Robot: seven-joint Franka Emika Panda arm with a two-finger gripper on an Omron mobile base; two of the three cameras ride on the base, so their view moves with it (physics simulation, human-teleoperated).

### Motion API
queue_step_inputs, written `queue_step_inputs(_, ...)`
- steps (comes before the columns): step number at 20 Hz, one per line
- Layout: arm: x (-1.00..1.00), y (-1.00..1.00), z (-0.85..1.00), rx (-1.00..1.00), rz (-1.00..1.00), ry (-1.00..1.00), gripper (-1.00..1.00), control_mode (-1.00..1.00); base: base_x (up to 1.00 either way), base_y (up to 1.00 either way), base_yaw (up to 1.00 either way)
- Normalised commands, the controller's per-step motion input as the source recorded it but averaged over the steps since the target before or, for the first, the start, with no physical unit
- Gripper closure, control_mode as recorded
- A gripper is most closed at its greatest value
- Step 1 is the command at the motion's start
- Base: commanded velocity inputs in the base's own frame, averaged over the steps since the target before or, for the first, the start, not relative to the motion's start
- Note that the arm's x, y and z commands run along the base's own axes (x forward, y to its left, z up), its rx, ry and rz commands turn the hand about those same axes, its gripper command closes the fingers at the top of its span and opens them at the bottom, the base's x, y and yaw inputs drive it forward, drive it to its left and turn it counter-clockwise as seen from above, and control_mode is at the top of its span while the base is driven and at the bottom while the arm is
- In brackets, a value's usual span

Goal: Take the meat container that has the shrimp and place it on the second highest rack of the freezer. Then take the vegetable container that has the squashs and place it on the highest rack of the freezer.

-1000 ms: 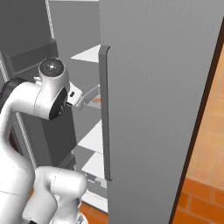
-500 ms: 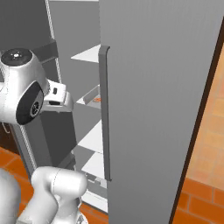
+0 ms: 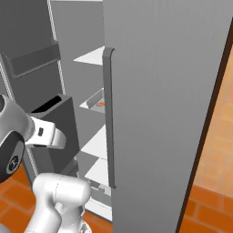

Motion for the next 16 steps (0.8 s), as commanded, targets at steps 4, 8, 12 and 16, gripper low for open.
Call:
queue_step_inputs(4, 0.00, 0.00, 0.00, 0.03, 0.08, 0.08, -1.00, -1.00, 0.00, 0.00, 0.00)
queue_step_inputs(8, 0.00, 0.00, 0.00, 0.00, 0.01, 0.00, -1.00, 1.00, 0.00, 0.05, 0.02)
queue_step_inputs(12, 0.00, 0.00, 0.00, 0.00, 0.00, 0.00, -1.00, 1.00, -0.24, 0.00, 0.27)
queue_step_inputs(16, 0.00, 0.00, 0.00, 0.00, 0.00, 0.00, -1.00, 1.00, -0.84, 0.01, 0.27)
